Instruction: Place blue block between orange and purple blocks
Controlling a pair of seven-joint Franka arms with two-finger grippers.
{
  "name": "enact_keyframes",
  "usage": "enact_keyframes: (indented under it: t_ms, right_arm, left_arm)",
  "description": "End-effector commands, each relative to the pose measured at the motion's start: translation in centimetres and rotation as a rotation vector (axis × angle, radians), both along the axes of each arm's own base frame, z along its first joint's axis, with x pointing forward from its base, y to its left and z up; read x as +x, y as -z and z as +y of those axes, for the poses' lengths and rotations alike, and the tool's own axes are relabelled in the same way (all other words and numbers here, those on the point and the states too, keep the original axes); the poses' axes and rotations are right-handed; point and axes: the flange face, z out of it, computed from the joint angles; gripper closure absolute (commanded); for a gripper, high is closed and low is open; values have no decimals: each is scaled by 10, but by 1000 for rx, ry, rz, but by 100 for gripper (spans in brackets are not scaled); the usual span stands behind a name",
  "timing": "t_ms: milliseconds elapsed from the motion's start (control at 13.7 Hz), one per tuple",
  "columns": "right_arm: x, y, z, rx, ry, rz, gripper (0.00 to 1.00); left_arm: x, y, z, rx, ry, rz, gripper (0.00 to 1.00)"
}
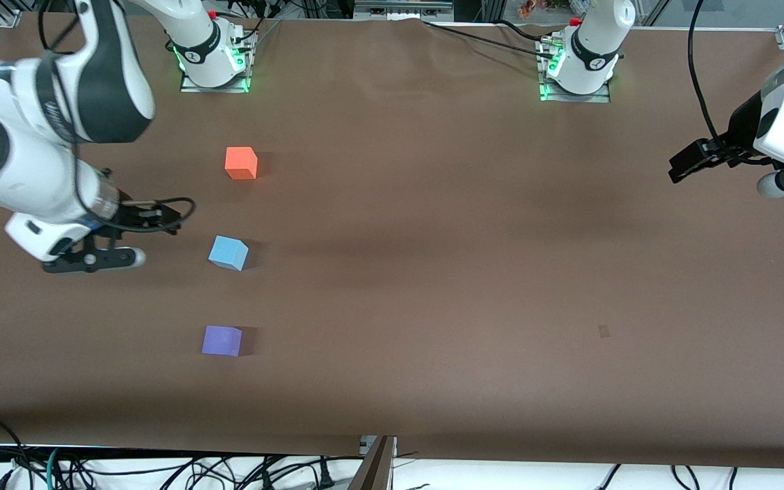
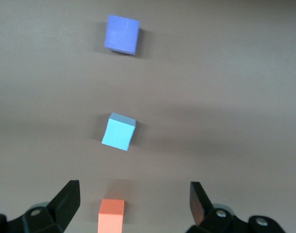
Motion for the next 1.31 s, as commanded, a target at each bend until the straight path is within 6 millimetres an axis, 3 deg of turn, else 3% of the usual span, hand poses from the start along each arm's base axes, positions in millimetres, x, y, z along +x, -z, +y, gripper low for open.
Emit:
enact_keyframes:
  t_ms: [0,73,219,365,584,730,949,1242]
  right_arm:
    - [-11,-27,-6,2,1,38,0]
    - [-18,-44,-5,8,5,15,0]
    - [-21,-57,-13,7,7,-6,0]
    - [-34,-93,-43,8,29,-68,0]
    - [-58,-121,-70,32,53,-92,0]
    - [-65,-122,-77,29,46,-85,0]
    - [-78,-119,-65,33,52,-13,0]
    - [-71,-109,-69,33,50,7,0]
  left_arm:
    - [0,-1,0,-6,2,-7,0]
    - [-1,-2,0,-6,2,-8,0]
    - [0,-1,0,-6,2,-7,0]
    - [1,1,0,-4,2,-4,0]
    - [1,0,0,-4,2,-5,0]
    - [1,0,0,-6,2,-7,0]
    - [1,0,0,-6,3,-10,0]
    - [7,-4,3,-21,0,-61,0]
